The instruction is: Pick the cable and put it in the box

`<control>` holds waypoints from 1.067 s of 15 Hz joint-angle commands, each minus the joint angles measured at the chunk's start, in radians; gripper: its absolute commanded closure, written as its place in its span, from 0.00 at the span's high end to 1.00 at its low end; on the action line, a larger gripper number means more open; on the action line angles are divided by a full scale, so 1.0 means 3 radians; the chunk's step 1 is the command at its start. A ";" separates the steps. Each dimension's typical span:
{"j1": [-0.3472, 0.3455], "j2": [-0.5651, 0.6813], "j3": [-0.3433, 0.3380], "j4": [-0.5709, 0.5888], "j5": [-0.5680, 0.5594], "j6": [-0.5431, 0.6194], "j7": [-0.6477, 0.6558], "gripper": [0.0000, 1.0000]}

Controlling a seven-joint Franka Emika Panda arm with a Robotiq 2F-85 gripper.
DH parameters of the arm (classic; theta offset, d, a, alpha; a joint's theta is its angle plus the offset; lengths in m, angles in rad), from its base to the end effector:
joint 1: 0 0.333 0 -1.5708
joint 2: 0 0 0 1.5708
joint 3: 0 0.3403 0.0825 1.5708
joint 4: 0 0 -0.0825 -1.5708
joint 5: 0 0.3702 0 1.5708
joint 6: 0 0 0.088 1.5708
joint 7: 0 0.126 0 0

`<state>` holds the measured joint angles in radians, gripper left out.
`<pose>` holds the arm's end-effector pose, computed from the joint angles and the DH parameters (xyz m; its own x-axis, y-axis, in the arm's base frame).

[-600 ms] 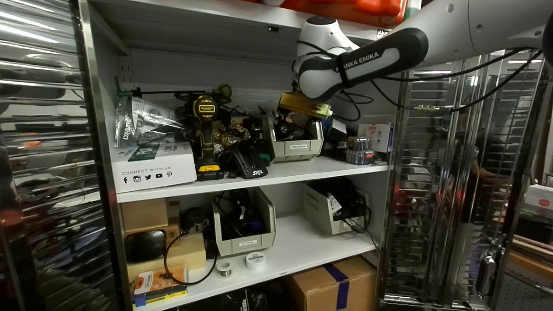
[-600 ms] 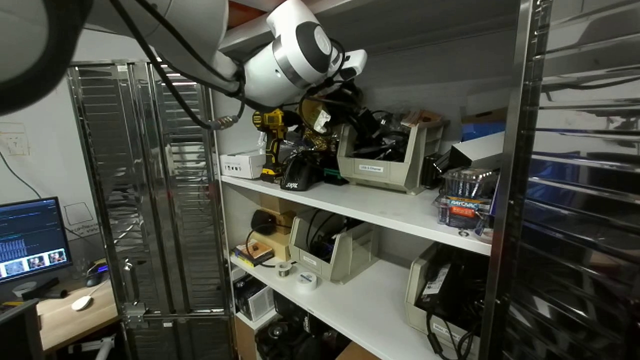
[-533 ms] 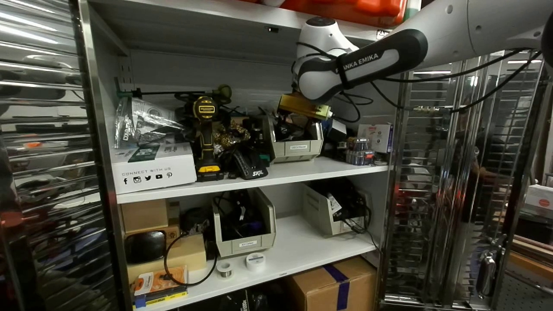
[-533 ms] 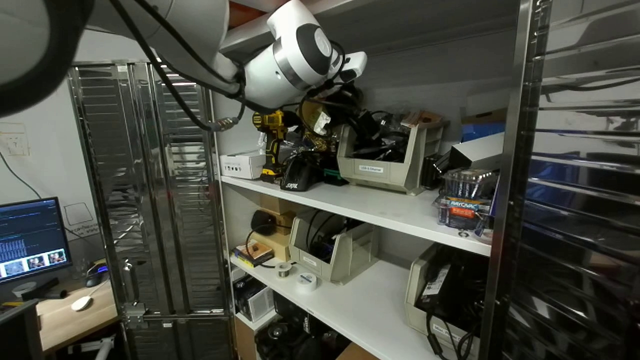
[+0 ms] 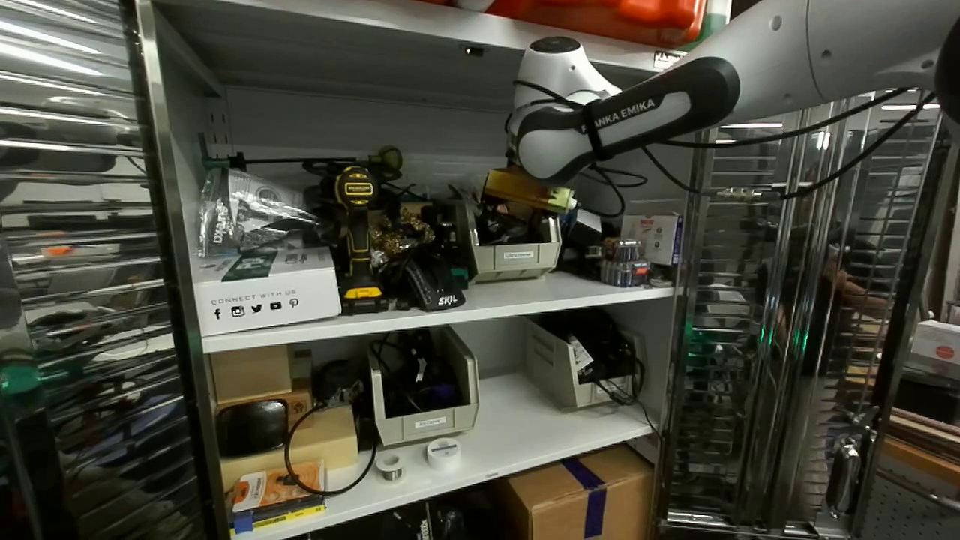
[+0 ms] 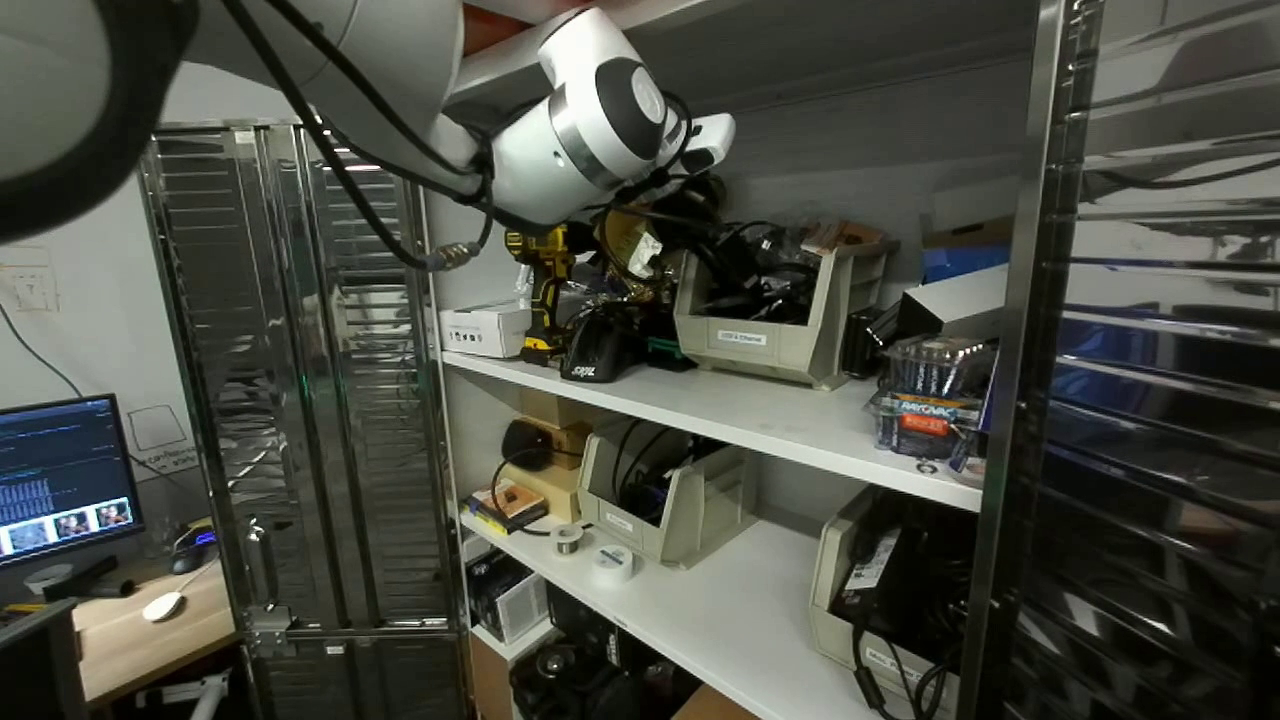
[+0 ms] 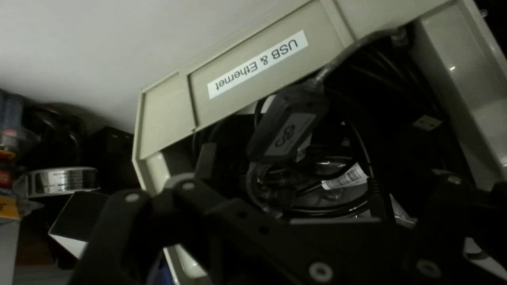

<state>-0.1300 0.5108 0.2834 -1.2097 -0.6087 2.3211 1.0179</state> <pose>0.7581 0.0381 0.5756 0.5501 -0.5261 0.6485 -0.5477 -0.8135 -0.1954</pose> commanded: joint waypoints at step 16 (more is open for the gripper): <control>-0.0570 -0.1823 0.0144 -0.2360 0.2724 -0.0856 -0.3080 1.00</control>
<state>-0.4099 0.1460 0.4938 -1.7539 0.0378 2.1721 0.2883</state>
